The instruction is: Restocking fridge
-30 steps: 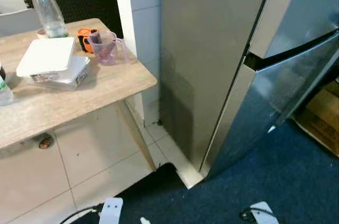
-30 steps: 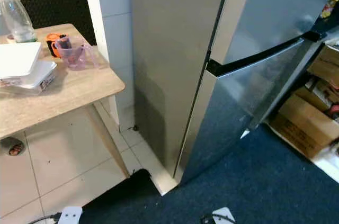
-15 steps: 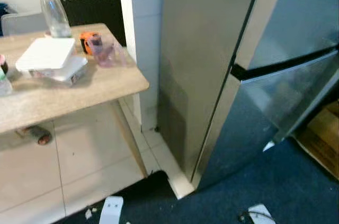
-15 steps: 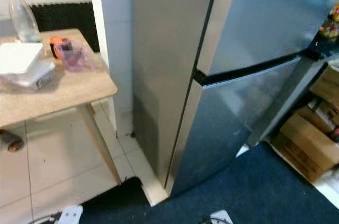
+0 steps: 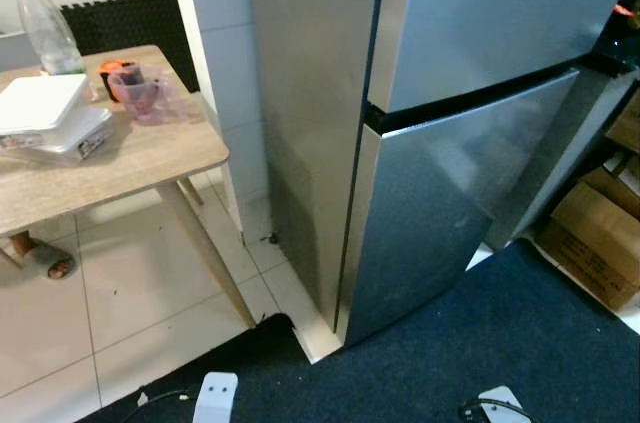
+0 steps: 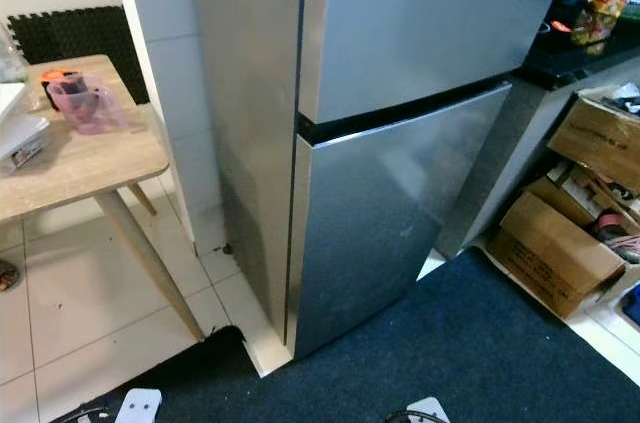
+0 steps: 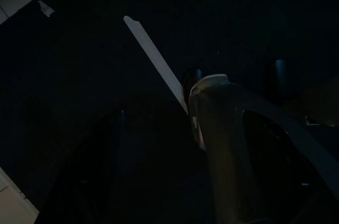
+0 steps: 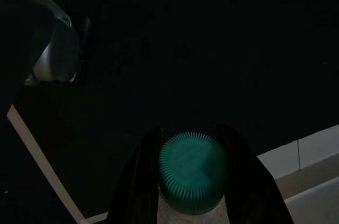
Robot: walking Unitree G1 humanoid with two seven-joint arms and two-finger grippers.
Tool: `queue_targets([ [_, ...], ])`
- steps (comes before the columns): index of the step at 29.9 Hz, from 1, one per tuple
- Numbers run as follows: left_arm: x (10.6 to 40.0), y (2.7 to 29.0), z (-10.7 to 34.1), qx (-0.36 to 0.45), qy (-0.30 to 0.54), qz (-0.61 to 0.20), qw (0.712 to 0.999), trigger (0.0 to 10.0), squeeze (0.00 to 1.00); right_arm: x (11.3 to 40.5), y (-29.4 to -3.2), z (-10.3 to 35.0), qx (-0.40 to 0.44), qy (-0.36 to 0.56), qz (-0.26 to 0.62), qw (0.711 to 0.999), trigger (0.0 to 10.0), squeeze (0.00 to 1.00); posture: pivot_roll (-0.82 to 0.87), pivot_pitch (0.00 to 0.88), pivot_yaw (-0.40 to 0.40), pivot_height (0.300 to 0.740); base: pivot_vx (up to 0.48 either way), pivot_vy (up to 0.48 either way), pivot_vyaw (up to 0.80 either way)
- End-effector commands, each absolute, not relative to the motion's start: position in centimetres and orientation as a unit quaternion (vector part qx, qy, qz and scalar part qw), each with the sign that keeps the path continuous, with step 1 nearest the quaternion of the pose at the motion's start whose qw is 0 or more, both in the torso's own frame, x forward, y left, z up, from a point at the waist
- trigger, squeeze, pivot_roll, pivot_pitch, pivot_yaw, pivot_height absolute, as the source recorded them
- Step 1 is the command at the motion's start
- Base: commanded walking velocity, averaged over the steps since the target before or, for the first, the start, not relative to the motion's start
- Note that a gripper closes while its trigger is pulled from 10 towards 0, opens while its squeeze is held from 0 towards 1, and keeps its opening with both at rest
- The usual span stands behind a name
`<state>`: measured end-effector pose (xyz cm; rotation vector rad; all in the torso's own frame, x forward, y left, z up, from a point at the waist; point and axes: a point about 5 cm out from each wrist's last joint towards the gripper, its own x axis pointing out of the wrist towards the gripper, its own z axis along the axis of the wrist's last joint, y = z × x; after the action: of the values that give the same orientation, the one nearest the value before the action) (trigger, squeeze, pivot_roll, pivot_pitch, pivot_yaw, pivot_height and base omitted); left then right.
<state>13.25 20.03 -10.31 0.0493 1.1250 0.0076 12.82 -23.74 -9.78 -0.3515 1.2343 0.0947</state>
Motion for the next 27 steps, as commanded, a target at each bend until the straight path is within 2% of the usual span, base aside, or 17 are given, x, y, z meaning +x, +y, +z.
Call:
queue_targets([
  [1, 13.27, 20.03, -10.3, 0.026, 0.534, -0.002, 0.845, 10.0, 0.0, 12.83, -23.82, -9.76, -0.164, 0.575, 0.045, 0.8, 10.0, 0.0, -0.06, 0.0, -0.044, 0.74, 0.0, -0.405, 0.0],
  [11, 13.22, 19.99, -10.33, 0.028, 0.535, -0.003, 0.844, 10.0, 0.0, 12.87, -23.69, -9.77, -0.167, 0.574, 0.05, 0.8, 10.0, 0.0, -0.06, 0.0, -0.044, 0.74, 0.0, -0.469, 0.0],
  [15, 13.16, 19.99, -10.35, 0.027, 0.537, 0.002, 0.843, 10.0, 0.0, 12.81, -23.59, -9.82, -0.167, 0.574, 0.052, 0.8, 10.0, 0.0, -0.06, 0.0, -0.044, 0.74, 0.0, -0.266, 0.0],
  [27, 13.02, 19.45, -10.48, 0.026, 0.538, -0.004, 0.842, 10.0, 0.0, 13.33, -23.31, -9.72, -0.171, 0.571, 0.057, 0.801, 10.0, 0.0, -0.06, 0.0, -0.045, 0.74, 0.0, 0.0, 0.0],
])
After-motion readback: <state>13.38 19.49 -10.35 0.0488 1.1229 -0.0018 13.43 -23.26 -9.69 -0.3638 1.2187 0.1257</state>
